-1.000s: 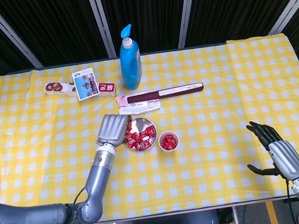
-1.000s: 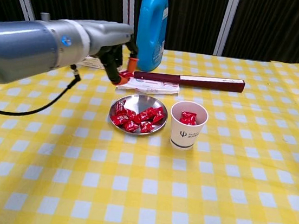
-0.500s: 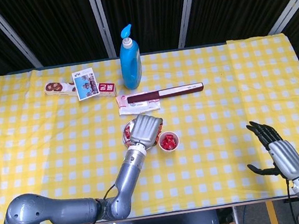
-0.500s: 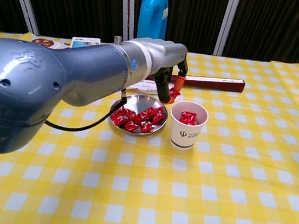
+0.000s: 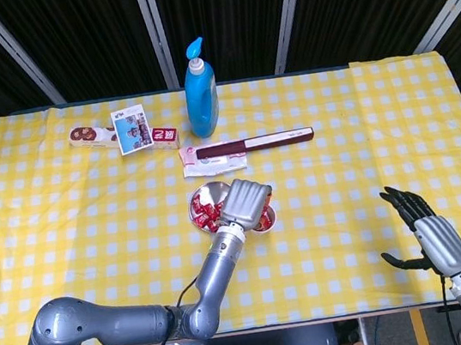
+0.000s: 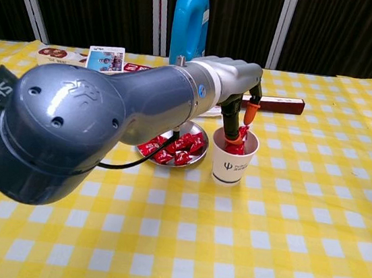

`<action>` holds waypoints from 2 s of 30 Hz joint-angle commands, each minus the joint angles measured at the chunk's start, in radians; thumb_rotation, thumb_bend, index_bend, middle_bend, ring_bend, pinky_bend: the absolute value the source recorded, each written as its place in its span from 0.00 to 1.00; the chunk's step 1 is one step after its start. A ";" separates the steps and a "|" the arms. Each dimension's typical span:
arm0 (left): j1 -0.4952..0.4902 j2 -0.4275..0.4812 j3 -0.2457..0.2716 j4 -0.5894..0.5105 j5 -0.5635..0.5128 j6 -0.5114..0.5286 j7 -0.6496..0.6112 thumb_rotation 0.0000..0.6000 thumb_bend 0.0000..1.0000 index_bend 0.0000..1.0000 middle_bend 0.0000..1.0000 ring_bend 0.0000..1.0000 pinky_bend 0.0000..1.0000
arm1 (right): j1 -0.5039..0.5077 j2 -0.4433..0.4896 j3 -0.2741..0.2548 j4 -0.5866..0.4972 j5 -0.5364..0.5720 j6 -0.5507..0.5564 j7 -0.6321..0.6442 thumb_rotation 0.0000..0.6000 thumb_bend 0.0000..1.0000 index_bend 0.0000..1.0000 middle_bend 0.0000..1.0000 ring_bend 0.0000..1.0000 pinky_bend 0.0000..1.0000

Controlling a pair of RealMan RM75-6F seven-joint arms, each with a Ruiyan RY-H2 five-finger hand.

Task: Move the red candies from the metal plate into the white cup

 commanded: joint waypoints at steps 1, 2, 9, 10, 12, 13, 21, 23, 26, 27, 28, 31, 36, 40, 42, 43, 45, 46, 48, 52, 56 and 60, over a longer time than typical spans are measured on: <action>-0.002 -0.001 0.006 0.002 -0.005 0.002 0.008 1.00 0.14 0.45 0.86 0.96 0.97 | 0.000 0.001 0.000 0.000 -0.001 0.000 0.001 1.00 0.28 0.00 0.00 0.00 0.00; -0.001 0.000 0.007 0.002 -0.007 0.003 0.007 1.00 0.13 0.44 0.86 0.96 0.97 | 0.000 0.001 -0.001 0.000 -0.001 0.000 0.001 1.00 0.28 0.00 0.00 0.00 0.00; 0.017 0.025 0.000 -0.019 -0.006 0.026 -0.010 1.00 0.13 0.42 0.83 0.95 0.97 | -0.001 0.002 -0.001 0.000 -0.002 0.003 0.002 1.00 0.28 0.00 0.00 0.00 0.00; 0.024 0.034 0.002 -0.027 -0.004 0.031 -0.013 1.00 0.13 0.42 0.83 0.95 0.97 | -0.001 0.001 0.000 0.000 -0.002 0.003 0.003 1.00 0.28 0.00 0.00 0.00 0.00; 0.039 0.058 0.009 -0.040 -0.005 0.042 -0.012 1.00 0.13 0.42 0.82 0.95 0.97 | -0.001 0.001 0.000 0.000 -0.001 0.003 0.004 1.00 0.28 0.00 0.00 0.00 0.00; 0.044 0.066 0.011 -0.045 -0.007 0.044 -0.012 1.00 0.13 0.42 0.82 0.95 0.97 | -0.001 0.001 0.000 0.000 -0.001 0.003 0.004 1.00 0.28 0.00 0.00 0.00 0.00; 0.087 0.126 0.042 -0.049 -0.050 0.053 0.004 1.00 0.13 0.41 0.86 0.95 0.97 | 0.000 0.000 0.000 0.000 -0.002 0.002 0.000 1.00 0.28 0.00 0.00 0.00 0.00; 0.091 0.124 0.051 -0.030 -0.076 0.046 0.016 1.00 0.14 0.41 0.86 0.95 0.97 | 0.000 0.000 0.000 0.000 -0.001 0.002 0.000 1.00 0.28 0.00 0.00 0.00 0.00; 0.088 0.106 0.063 0.012 -0.109 0.026 0.032 1.00 0.19 0.41 0.86 0.95 0.97 | 0.000 0.000 0.000 -0.001 -0.002 0.002 -0.001 1.00 0.28 0.00 0.00 0.00 0.00; 0.086 0.095 0.063 0.032 -0.115 0.017 0.030 1.00 0.19 0.41 0.86 0.95 0.97 | 0.000 0.000 0.000 0.000 -0.001 0.001 0.000 1.00 0.28 0.00 0.00 0.00 0.00; 0.083 0.084 0.064 0.051 -0.119 0.009 0.030 1.00 0.20 0.41 0.86 0.95 0.97 | 0.000 0.000 0.000 0.000 -0.002 0.001 0.000 1.00 0.28 0.00 0.00 0.00 0.00; 0.072 0.053 0.069 0.105 -0.126 -0.015 0.034 1.00 0.20 0.41 0.86 0.95 0.97 | 0.000 0.002 0.000 -0.001 0.000 0.001 0.005 1.00 0.28 0.00 0.00 0.00 0.00; 0.039 -0.017 0.058 0.230 -0.136 -0.071 0.036 1.00 0.20 0.41 0.86 0.95 0.97 | 0.002 0.006 -0.001 -0.003 0.002 -0.005 0.018 1.00 0.28 0.00 0.00 0.00 0.00; 0.018 -0.056 0.047 0.298 -0.138 -0.106 0.037 1.00 0.20 0.41 0.86 0.95 0.97 | 0.003 0.009 0.000 -0.005 0.005 -0.008 0.026 1.00 0.28 0.00 0.00 0.00 0.00; 0.012 -0.068 0.045 0.318 -0.137 -0.116 0.038 1.00 0.21 0.41 0.86 0.95 0.97 | 0.003 0.011 0.000 -0.006 0.005 -0.007 0.029 1.00 0.28 0.00 0.00 0.00 0.00; 0.008 -0.077 0.044 0.333 -0.136 -0.124 0.039 1.00 0.22 0.41 0.86 0.95 0.97 | 0.003 0.011 0.000 -0.006 0.006 -0.008 0.032 1.00 0.28 0.00 0.00 0.00 0.00; -0.002 -0.103 0.042 0.375 -0.144 -0.145 0.046 1.00 0.24 0.41 0.86 0.95 0.97 | 0.004 0.013 0.000 -0.006 0.006 -0.009 0.038 1.00 0.28 0.00 0.00 0.00 0.00; -0.004 -0.109 0.041 0.386 -0.145 -0.148 0.047 1.00 0.25 0.41 0.86 0.95 0.97 | 0.004 0.013 0.000 -0.006 0.006 -0.010 0.039 1.00 0.28 0.00 0.00 0.00 0.00; -0.007 -0.123 0.041 0.410 -0.147 -0.156 0.051 1.00 0.27 0.42 0.86 0.95 0.97 | 0.004 0.015 0.000 -0.006 0.007 -0.011 0.043 1.00 0.28 0.00 0.00 0.00 0.00; -0.001 -0.135 0.043 0.426 -0.144 -0.158 0.056 1.00 0.35 0.49 0.87 0.95 0.97 | 0.004 0.016 0.001 -0.006 0.007 -0.011 0.047 1.00 0.28 0.00 0.00 0.00 0.00; 0.009 -0.127 0.040 0.412 -0.132 -0.149 0.055 1.00 0.41 0.56 0.88 0.95 0.97 | 0.004 0.016 0.000 -0.006 0.004 -0.010 0.047 1.00 0.28 0.00 0.00 0.00 0.00; 0.020 -0.111 0.040 0.385 -0.118 -0.134 0.055 1.00 0.42 0.58 0.88 0.95 0.97 | 0.004 0.014 0.000 -0.006 0.004 -0.010 0.042 1.00 0.28 0.00 0.00 0.00 0.00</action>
